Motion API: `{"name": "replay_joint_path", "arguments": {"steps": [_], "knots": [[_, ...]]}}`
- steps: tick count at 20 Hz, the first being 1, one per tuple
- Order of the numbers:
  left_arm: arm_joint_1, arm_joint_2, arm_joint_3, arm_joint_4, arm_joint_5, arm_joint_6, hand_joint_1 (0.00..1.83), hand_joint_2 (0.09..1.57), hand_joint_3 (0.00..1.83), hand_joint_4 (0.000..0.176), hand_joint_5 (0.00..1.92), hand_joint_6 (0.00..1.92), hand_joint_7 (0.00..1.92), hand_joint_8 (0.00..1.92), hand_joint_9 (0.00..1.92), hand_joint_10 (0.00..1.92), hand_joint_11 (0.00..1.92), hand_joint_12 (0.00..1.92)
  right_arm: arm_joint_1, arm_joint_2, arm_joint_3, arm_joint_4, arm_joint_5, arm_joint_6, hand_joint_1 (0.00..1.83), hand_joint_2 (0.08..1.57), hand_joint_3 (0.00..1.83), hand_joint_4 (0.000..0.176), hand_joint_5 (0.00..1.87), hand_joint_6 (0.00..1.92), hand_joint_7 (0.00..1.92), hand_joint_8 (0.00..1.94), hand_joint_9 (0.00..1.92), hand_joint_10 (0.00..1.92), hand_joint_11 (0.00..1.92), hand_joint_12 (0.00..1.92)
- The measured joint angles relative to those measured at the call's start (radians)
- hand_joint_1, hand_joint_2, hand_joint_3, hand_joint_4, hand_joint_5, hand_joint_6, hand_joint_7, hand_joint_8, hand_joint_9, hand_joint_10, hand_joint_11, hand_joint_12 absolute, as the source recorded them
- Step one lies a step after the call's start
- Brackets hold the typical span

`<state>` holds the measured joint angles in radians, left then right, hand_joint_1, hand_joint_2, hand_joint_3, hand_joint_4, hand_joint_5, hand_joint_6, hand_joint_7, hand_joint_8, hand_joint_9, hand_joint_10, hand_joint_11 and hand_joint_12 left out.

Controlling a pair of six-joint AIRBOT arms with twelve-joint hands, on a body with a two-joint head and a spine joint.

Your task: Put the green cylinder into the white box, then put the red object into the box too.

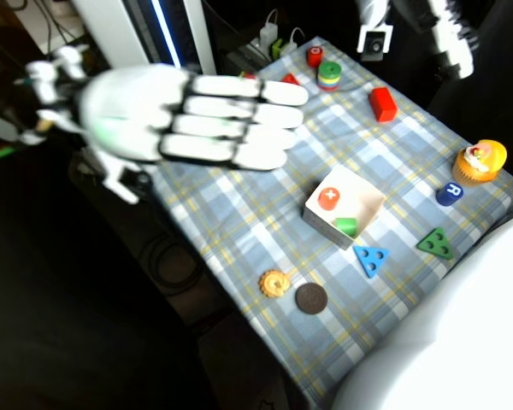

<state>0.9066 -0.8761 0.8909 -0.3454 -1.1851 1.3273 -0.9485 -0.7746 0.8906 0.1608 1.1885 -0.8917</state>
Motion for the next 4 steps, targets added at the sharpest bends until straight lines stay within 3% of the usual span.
{"name": "replay_joint_path", "arguments": {"steps": [1, 2, 3, 4], "knots": [[0.01, 0.002, 0.0, 0.023, -0.02, -0.036, 0.28, 1.37, 0.0, 0.108, 0.03, 0.01, 0.09, 0.0, 0.11, 0.02, 0.0, 0.39, -0.023, 0.01, -0.012, 0.011, 0.035, 0.001, 0.61, 1.26, 0.0, 0.006, 0.0, 0.0, 0.0, 0.0, 0.0, 0.0, 0.01, 0.25], [0.012, 0.004, -0.001, 0.029, -0.026, -0.052, 0.28, 1.37, 0.0, 0.108, 0.03, 0.01, 0.09, 0.0, 0.11, 0.02, 0.0, 0.39, -0.023, 0.016, -0.016, 0.011, 0.046, 0.0, 0.61, 1.26, 0.0, 0.006, 0.0, 0.0, 0.0, 0.0, 0.0, 0.0, 0.01, 0.25], [0.019, 0.012, -0.001, 0.04, -0.051, -0.074, 0.26, 1.38, 0.0, 0.093, 0.01, 0.0, 0.04, 0.0, 0.12, 0.02, 0.0, 0.63, -0.027, 0.03, -0.022, 0.011, 0.087, 0.0, 0.6, 1.25, 0.0, 0.038, 0.0, 0.0, 0.0, 0.0, 0.0, 0.0, 0.0, 0.3], [0.021, 0.019, -0.001, 0.048, -0.076, -0.086, 0.23, 1.42, 0.01, 0.077, 0.0, 0.0, 0.01, 0.0, 0.09, 0.01, 0.0, 0.47, -0.027, 0.044, -0.028, 0.012, 0.122, 0.0, 0.6, 1.24, 0.0, 0.057, 0.0, 0.0, 0.0, 0.0, 0.0, 0.0, 0.0, 0.24]]}}
